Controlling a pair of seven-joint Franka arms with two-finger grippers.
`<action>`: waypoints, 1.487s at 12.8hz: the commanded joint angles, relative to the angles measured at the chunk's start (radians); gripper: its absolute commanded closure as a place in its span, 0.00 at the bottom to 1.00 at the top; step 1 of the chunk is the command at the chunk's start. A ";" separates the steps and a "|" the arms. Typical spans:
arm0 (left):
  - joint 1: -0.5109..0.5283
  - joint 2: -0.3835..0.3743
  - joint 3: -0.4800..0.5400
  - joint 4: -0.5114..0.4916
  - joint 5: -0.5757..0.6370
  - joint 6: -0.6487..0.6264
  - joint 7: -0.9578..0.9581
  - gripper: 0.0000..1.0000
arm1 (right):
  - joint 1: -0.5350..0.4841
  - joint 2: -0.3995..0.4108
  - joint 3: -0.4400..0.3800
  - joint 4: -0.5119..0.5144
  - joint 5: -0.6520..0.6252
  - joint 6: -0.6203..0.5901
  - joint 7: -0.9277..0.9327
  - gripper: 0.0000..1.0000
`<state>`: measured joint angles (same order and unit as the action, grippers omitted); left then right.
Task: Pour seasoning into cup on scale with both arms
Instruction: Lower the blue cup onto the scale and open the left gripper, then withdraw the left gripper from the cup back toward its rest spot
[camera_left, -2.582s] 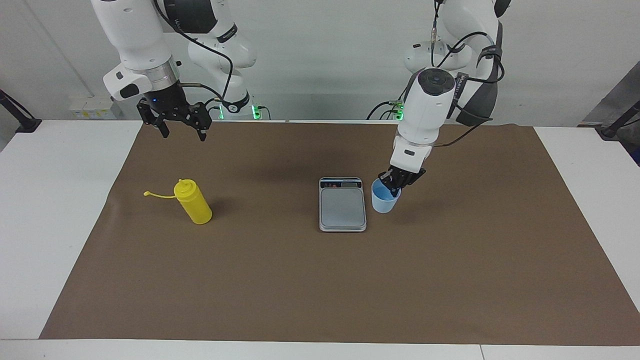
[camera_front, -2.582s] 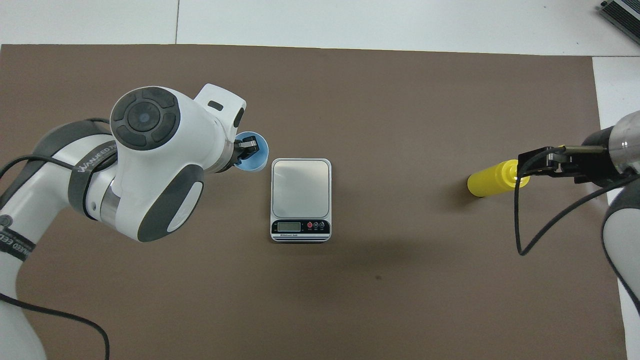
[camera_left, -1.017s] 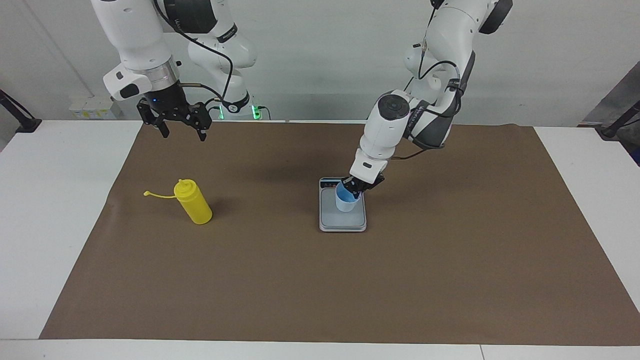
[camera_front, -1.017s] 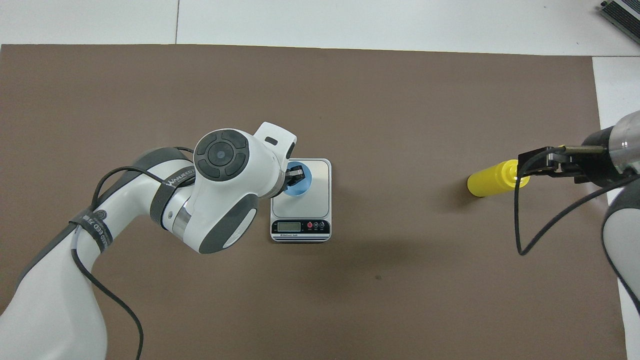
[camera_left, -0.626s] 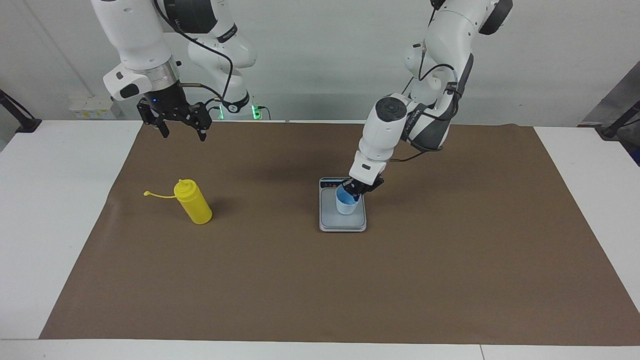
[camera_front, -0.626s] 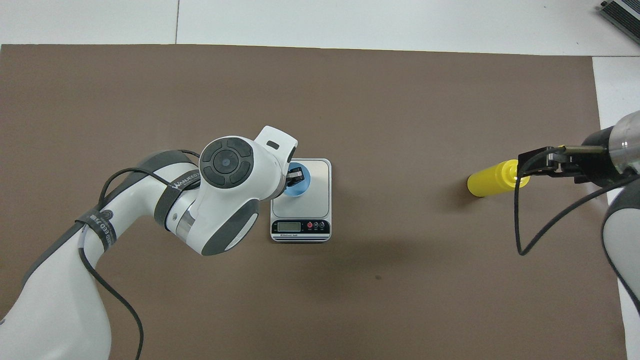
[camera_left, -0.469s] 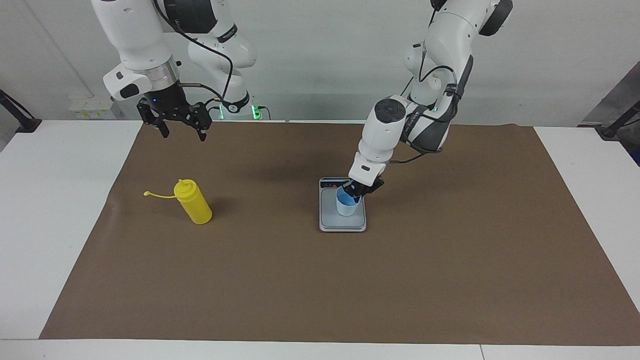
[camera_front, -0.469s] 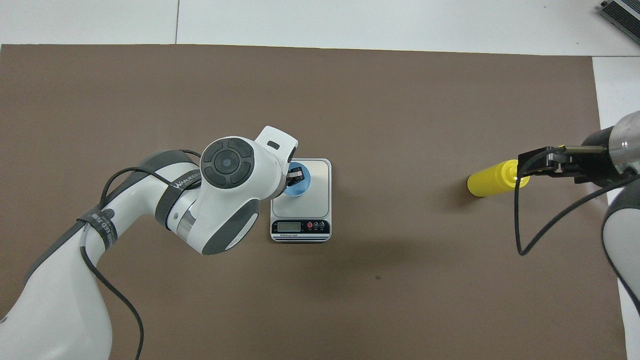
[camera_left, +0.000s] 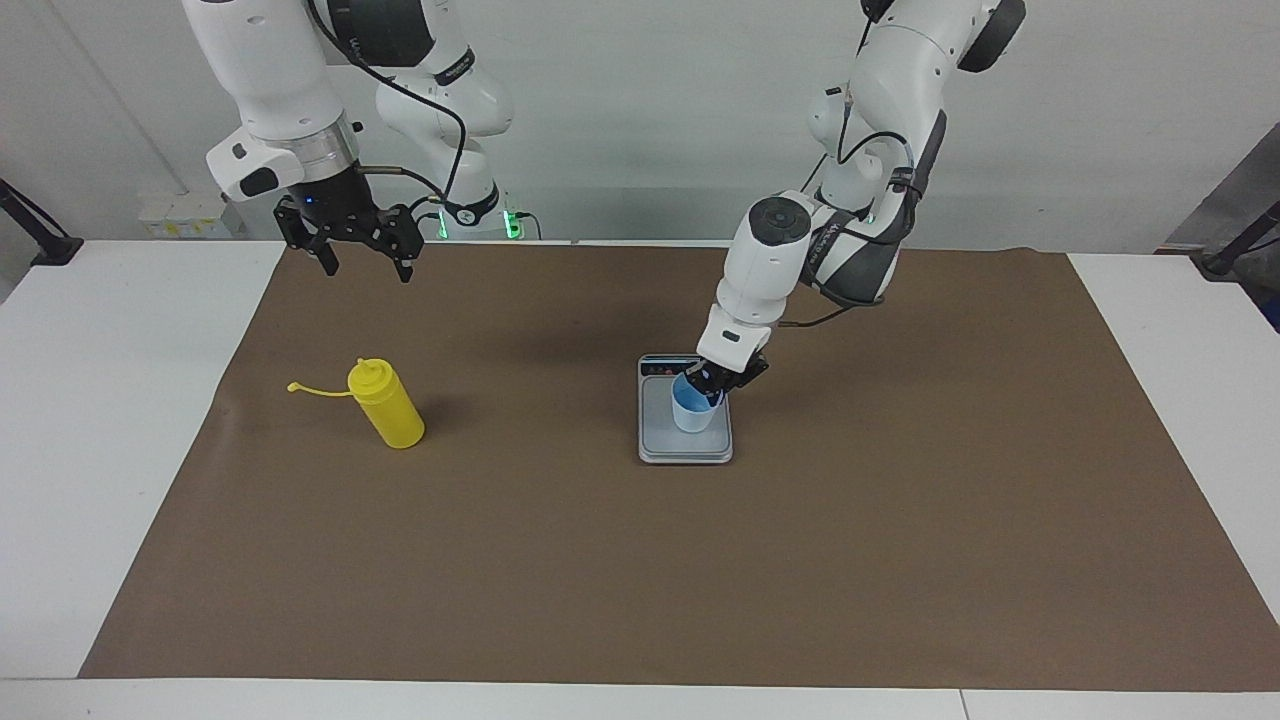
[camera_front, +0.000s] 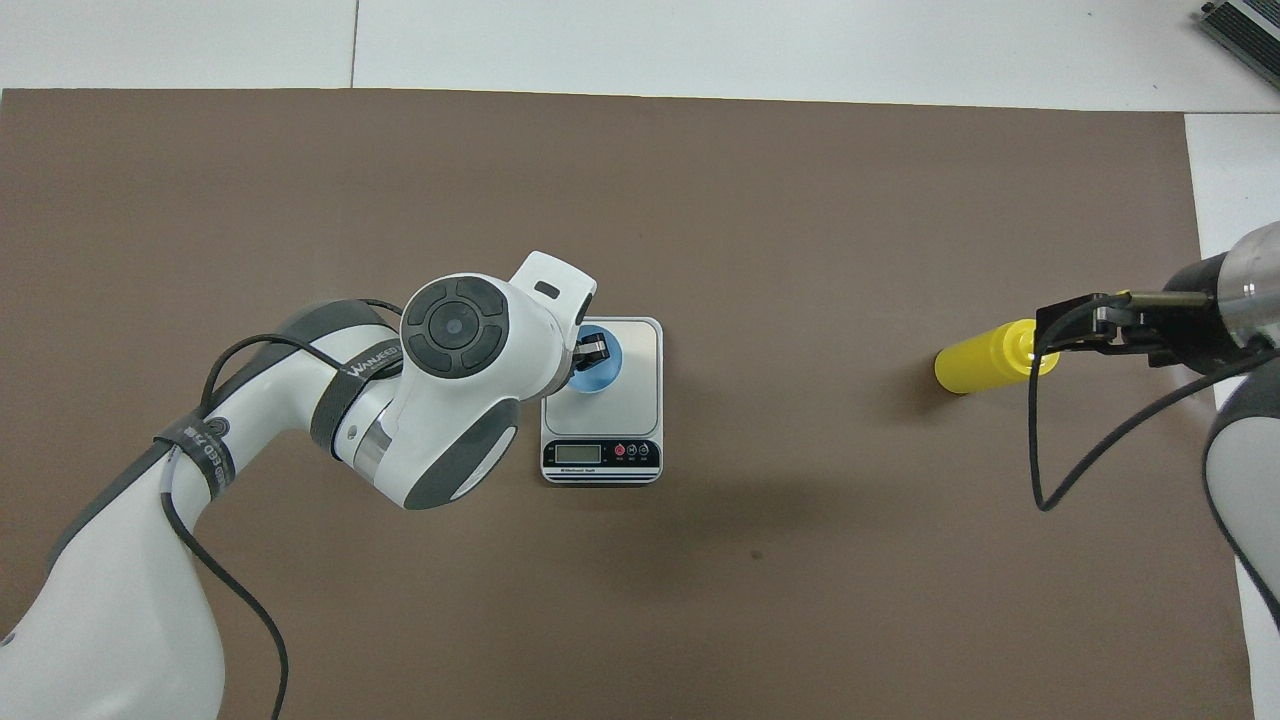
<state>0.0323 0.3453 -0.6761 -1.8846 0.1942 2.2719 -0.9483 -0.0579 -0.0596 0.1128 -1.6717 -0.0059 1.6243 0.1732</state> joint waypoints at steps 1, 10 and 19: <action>0.003 0.006 0.001 -0.008 0.028 0.023 -0.018 0.56 | -0.013 -0.016 0.005 -0.008 0.003 -0.011 -0.021 0.00; -0.002 0.004 0.000 0.188 0.004 -0.188 -0.012 0.49 | -0.013 -0.016 0.005 -0.008 0.003 -0.009 -0.021 0.00; 0.011 -0.009 0.035 0.499 -0.002 -0.683 0.101 0.44 | -0.013 -0.016 0.005 -0.008 0.003 -0.009 -0.020 0.00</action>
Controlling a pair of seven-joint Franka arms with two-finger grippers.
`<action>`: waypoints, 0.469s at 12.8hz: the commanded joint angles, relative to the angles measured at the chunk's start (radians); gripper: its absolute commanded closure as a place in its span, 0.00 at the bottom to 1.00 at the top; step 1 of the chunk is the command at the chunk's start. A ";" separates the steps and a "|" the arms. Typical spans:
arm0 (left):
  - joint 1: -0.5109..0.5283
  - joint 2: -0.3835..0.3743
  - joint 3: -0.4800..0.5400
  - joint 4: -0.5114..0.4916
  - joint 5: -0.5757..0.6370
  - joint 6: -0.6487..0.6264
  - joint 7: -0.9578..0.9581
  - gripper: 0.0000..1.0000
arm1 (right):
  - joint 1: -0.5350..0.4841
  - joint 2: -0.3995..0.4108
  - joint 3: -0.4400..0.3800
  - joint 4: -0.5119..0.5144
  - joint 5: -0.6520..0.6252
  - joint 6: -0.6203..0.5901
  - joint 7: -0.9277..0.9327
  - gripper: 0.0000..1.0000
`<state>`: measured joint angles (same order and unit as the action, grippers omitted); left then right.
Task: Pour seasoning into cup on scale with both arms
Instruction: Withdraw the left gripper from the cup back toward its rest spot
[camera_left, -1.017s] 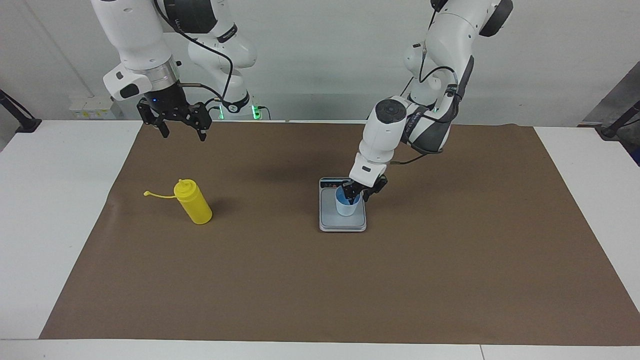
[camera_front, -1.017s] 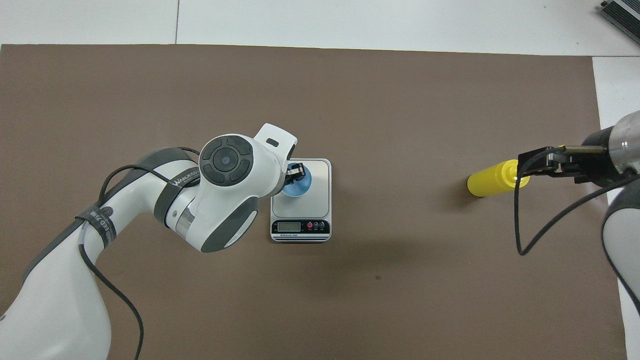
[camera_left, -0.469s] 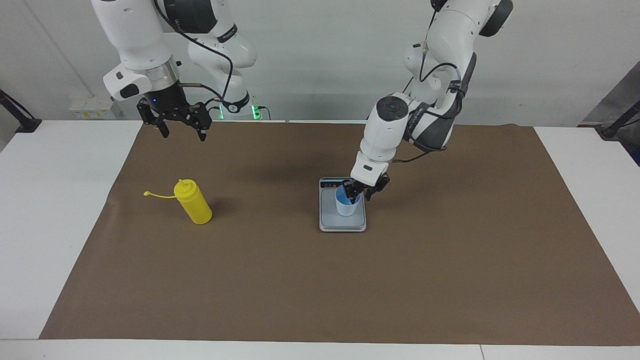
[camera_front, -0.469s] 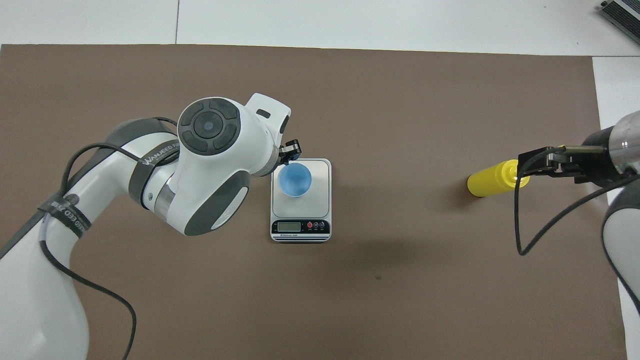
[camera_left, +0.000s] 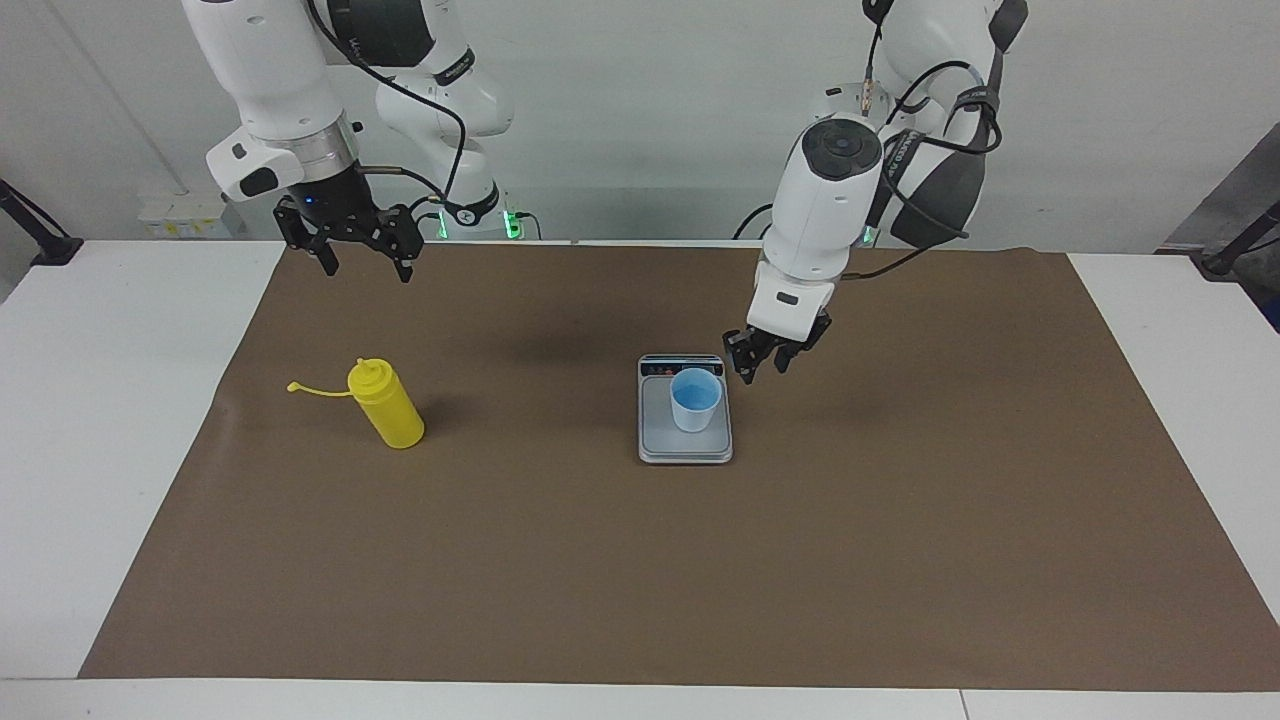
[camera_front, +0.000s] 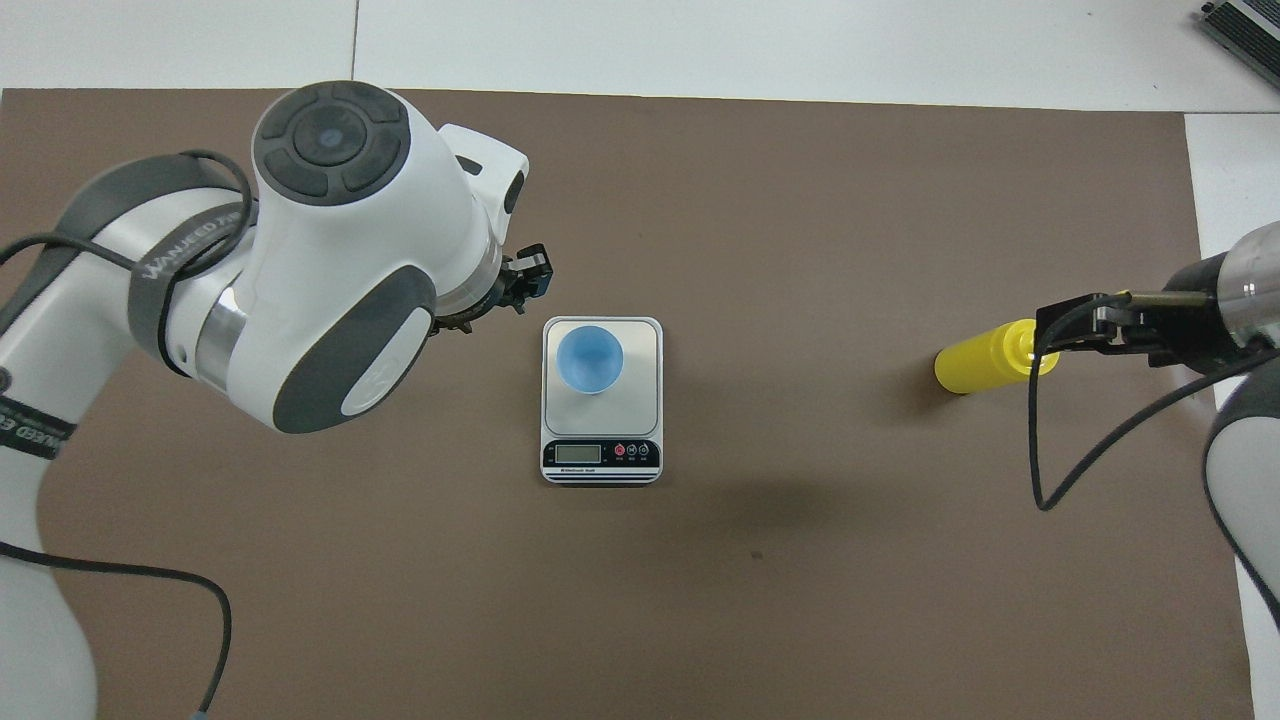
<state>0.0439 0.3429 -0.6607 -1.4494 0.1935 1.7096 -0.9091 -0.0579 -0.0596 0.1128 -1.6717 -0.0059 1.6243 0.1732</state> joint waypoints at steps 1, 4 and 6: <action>0.001 -0.018 0.060 0.092 -0.006 -0.184 0.114 0.42 | -0.014 -0.016 0.005 -0.008 0.003 -0.009 -0.020 0.00; 0.008 -0.128 0.191 0.130 -0.067 -0.297 0.295 0.34 | -0.043 -0.019 0.002 -0.014 0.003 -0.011 -0.044 0.00; 0.007 -0.212 0.361 0.126 -0.155 -0.332 0.488 0.33 | -0.098 -0.028 0.002 -0.036 0.006 -0.001 -0.212 0.00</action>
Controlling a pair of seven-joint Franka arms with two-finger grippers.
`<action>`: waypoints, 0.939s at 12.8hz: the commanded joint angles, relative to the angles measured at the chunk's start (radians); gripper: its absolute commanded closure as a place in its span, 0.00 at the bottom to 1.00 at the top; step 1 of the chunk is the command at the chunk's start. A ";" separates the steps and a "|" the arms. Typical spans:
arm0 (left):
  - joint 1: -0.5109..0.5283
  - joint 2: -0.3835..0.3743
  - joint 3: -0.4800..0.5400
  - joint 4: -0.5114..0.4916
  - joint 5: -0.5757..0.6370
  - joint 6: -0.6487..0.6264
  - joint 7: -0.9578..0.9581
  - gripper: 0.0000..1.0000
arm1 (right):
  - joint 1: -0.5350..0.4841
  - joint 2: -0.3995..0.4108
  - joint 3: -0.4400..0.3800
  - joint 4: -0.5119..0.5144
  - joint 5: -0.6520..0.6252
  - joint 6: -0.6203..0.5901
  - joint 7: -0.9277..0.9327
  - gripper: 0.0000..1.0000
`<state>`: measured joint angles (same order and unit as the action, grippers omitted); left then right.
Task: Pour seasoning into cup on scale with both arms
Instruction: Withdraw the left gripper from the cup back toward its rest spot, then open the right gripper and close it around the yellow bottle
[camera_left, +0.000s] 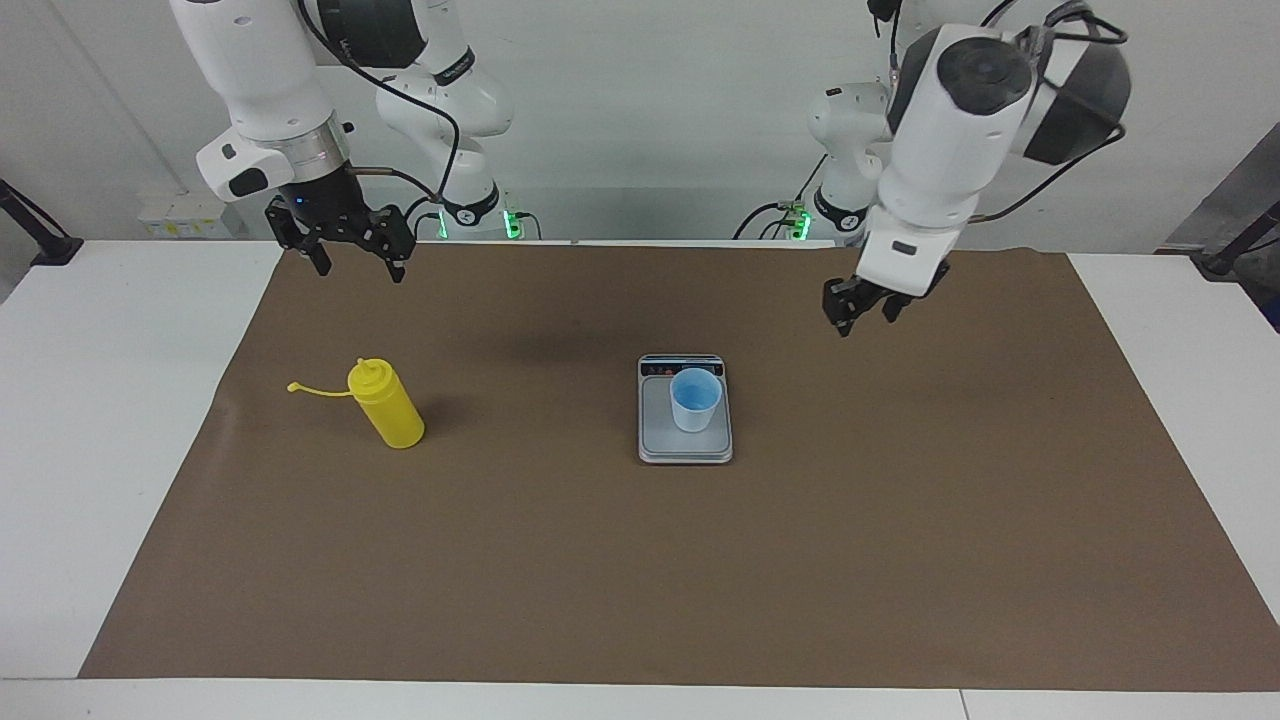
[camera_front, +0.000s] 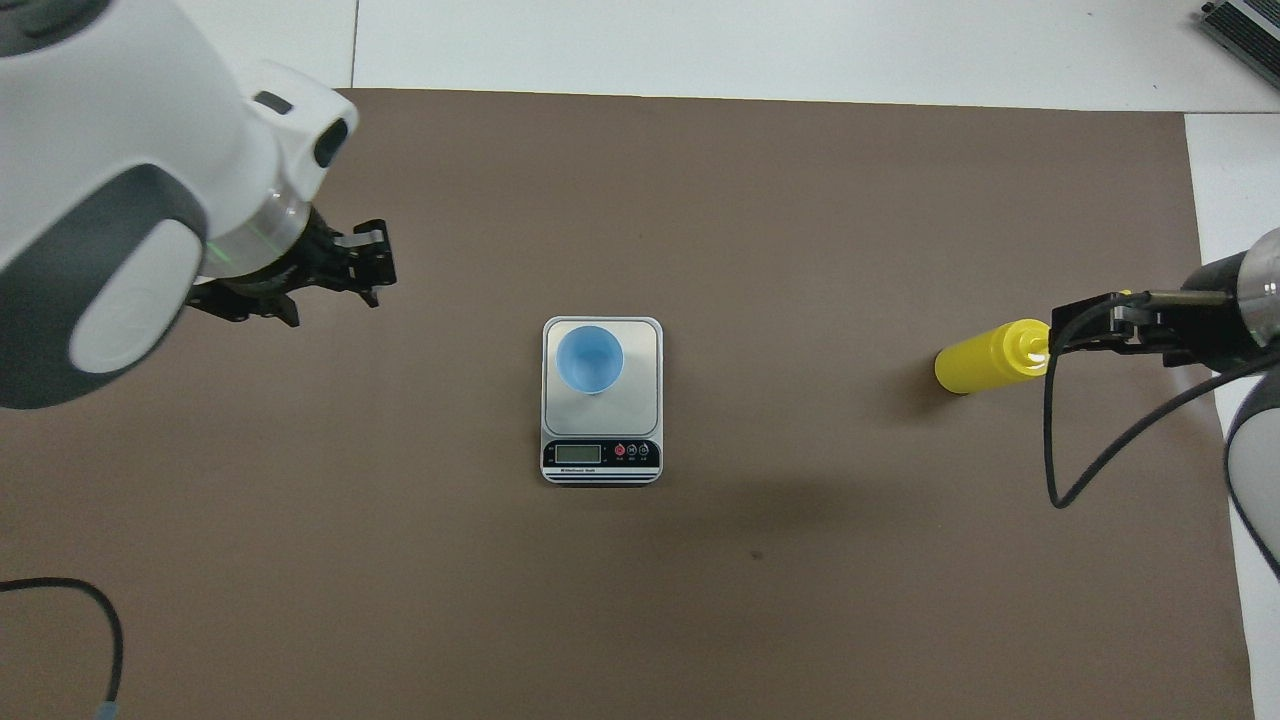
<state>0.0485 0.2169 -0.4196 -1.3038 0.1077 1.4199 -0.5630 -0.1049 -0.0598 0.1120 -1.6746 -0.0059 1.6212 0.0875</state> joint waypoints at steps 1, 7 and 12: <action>0.002 -0.100 0.172 -0.022 -0.078 -0.067 0.228 0.32 | -0.070 -0.037 0.005 -0.060 0.007 0.021 -0.176 0.00; 0.002 -0.253 0.360 -0.308 -0.079 0.082 0.534 0.26 | -0.238 -0.124 0.000 -0.301 0.228 0.265 -0.662 0.00; 0.001 -0.297 0.381 -0.411 -0.077 0.175 0.535 0.08 | -0.386 -0.140 -0.008 -0.433 0.530 0.344 -1.157 0.00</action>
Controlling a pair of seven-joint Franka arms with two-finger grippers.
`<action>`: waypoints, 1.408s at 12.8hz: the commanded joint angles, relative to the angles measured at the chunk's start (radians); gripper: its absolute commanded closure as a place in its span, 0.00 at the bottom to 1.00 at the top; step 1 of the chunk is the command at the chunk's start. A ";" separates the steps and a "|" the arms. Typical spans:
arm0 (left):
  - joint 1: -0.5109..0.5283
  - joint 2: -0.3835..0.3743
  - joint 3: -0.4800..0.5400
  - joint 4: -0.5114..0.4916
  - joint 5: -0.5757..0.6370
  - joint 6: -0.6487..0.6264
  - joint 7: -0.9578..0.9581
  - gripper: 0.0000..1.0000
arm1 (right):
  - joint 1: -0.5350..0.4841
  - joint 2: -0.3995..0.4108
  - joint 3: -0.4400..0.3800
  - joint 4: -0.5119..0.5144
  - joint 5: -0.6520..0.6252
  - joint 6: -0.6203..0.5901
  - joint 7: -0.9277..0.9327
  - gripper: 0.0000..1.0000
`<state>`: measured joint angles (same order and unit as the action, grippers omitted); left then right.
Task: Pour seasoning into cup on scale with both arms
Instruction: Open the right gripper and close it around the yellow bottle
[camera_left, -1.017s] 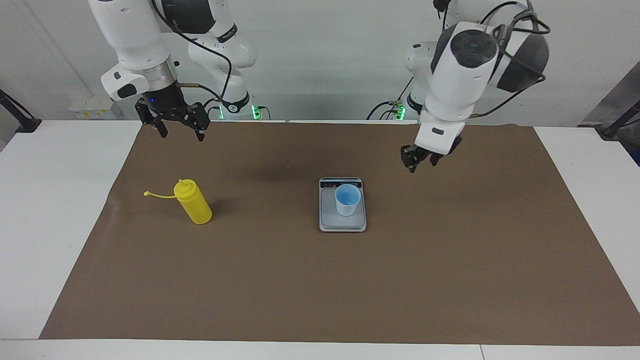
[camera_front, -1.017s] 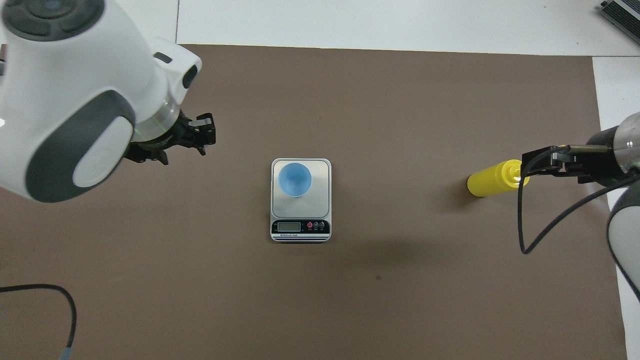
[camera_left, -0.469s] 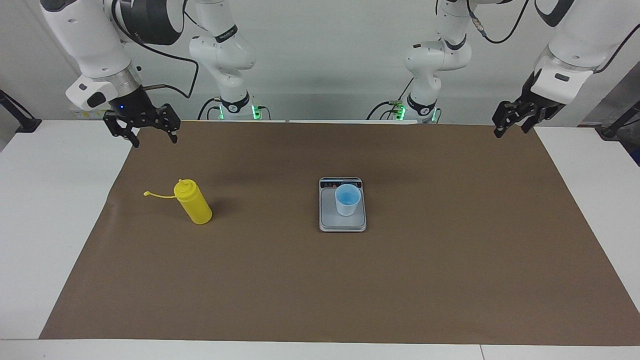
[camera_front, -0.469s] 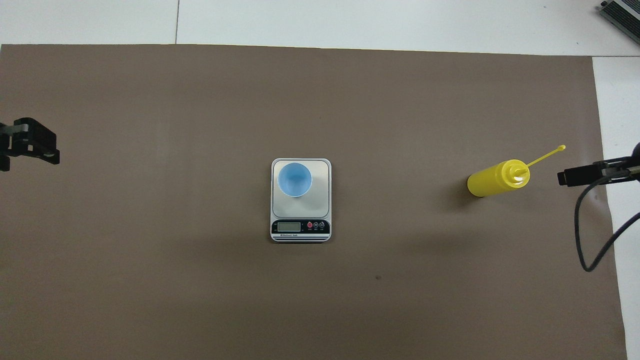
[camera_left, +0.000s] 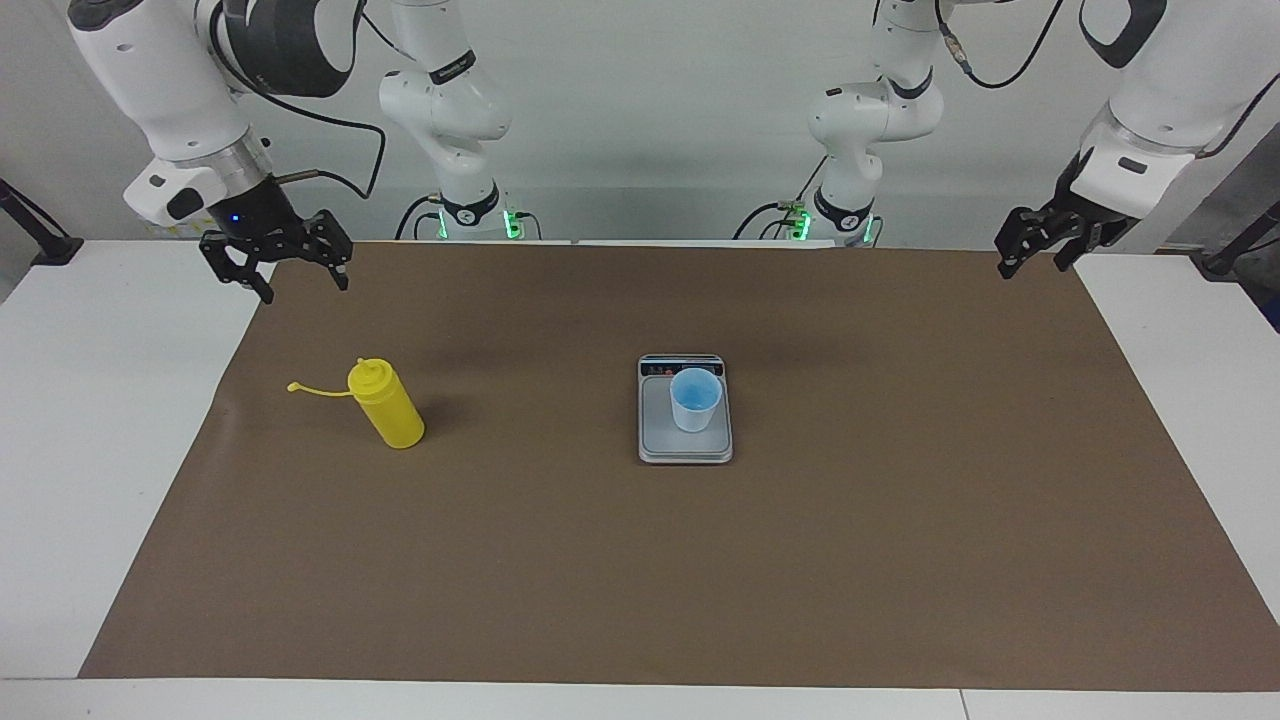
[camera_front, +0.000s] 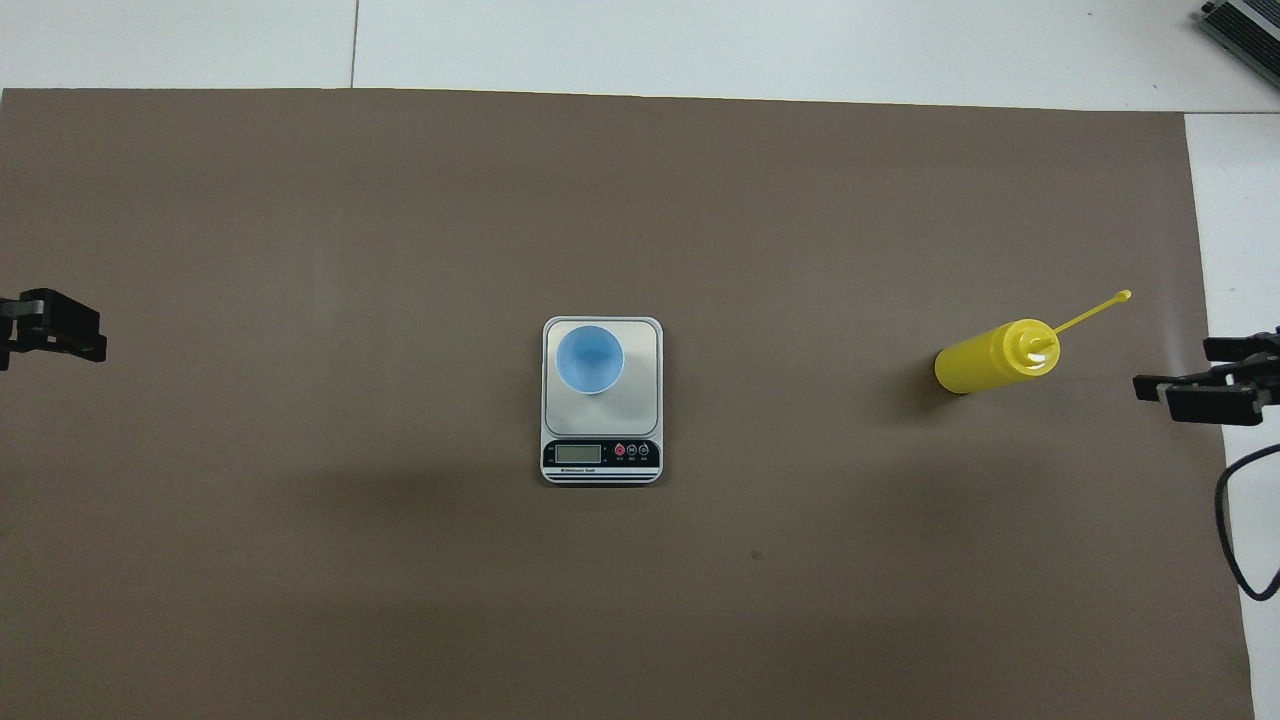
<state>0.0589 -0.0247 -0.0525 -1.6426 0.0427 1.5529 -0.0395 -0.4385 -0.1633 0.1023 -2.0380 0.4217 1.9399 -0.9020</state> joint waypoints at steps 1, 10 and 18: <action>-0.010 -0.058 0.014 -0.082 -0.012 0.050 0.013 0.05 | -0.077 -0.036 0.002 -0.086 0.153 0.024 -0.260 0.00; -0.031 -0.077 0.011 -0.178 -0.012 0.206 0.032 0.04 | -0.200 0.157 0.002 -0.160 0.540 -0.016 -1.015 0.00; -0.048 0.092 0.011 0.097 -0.012 0.090 0.033 0.07 | -0.213 0.393 0.004 -0.124 0.730 -0.107 -1.244 0.00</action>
<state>0.0229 -0.0019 -0.0554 -1.6691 0.0415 1.7254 -0.0209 -0.6344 0.1454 0.0979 -2.1971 1.0947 1.8805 -2.0735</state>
